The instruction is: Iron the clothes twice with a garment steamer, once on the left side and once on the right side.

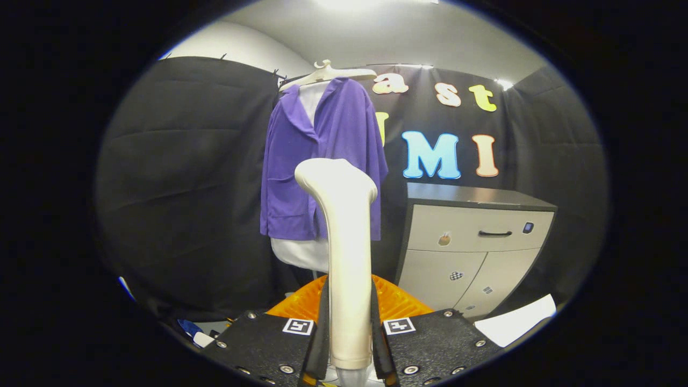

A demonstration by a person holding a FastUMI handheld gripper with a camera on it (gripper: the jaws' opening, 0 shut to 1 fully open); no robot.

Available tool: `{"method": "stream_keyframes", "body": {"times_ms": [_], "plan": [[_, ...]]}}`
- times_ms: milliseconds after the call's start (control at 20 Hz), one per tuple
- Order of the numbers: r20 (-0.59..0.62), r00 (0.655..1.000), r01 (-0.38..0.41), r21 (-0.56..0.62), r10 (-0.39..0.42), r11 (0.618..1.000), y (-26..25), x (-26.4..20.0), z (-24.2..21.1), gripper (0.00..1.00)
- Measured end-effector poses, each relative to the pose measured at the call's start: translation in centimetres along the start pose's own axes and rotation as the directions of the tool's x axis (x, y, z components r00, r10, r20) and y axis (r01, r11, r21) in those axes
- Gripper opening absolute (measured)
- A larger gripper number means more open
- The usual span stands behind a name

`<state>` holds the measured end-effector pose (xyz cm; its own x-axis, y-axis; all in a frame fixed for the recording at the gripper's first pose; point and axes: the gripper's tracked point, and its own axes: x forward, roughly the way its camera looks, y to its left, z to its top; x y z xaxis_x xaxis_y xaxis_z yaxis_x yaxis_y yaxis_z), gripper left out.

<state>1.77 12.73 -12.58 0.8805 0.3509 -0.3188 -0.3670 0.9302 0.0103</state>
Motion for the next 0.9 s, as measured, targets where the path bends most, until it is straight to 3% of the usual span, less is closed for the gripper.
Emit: {"method": "stream_keyframes", "body": {"times_ms": [550, 900], "plan": [[0.178, 0.973, 0.136, 0.071, -0.146, 0.988, -7.9, -8.4, 7.0, 0.33], [0.206, 0.953, 0.197, 0.130, -0.221, 0.972, -11.4, -11.2, 8.1, 0.33]]}}
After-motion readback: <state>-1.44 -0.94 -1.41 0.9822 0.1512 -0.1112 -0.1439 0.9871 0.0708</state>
